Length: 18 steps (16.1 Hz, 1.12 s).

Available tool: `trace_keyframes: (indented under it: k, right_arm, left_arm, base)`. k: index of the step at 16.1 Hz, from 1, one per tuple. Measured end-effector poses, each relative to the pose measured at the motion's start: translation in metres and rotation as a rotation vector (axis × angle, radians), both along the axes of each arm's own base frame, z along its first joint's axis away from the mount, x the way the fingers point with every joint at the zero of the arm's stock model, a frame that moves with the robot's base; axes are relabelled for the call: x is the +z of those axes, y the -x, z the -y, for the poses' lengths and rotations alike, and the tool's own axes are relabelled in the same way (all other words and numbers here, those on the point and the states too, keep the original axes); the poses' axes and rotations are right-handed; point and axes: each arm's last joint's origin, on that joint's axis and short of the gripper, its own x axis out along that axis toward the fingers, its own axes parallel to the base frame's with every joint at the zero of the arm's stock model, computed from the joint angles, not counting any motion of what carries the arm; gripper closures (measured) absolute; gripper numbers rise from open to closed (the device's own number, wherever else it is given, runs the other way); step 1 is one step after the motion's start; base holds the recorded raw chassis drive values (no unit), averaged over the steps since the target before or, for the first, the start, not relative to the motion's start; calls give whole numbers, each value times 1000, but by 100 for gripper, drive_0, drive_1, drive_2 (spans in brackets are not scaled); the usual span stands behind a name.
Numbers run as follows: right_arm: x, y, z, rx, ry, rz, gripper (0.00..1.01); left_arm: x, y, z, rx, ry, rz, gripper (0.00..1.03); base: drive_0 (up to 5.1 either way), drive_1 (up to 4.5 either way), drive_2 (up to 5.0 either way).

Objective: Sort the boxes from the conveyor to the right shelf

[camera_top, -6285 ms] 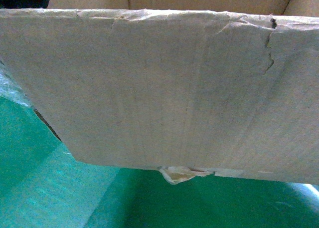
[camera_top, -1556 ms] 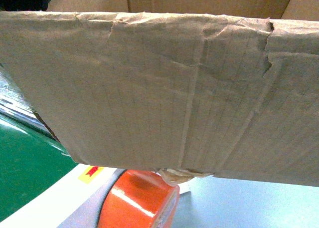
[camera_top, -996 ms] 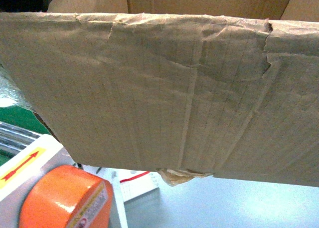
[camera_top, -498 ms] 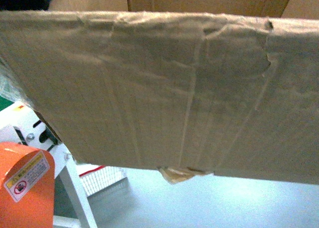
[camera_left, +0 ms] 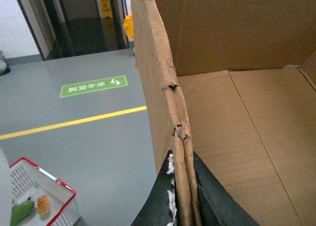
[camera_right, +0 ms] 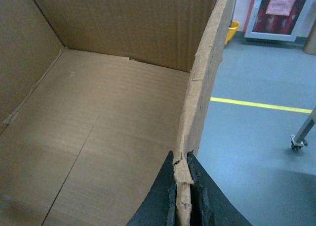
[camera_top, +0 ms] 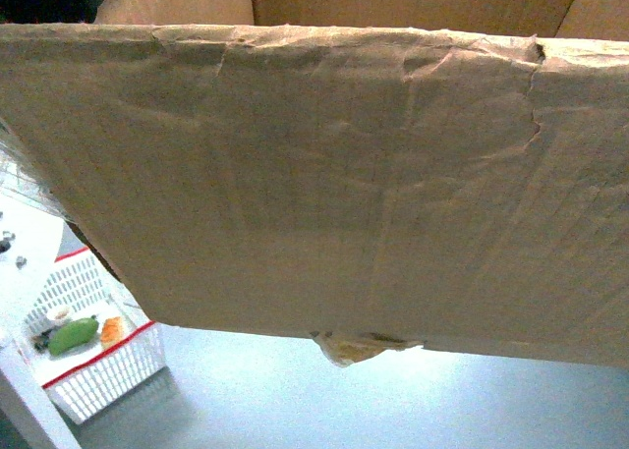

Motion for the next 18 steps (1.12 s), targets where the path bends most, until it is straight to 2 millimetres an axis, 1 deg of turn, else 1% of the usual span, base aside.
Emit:
trace_keyframes:
  k: [18]
  right_arm:
    - [0,0,0,0,0,0,98]
  left_arm:
    - [0,0,0,0,0,0,100]
  base:
    - [-143,-143,-143]
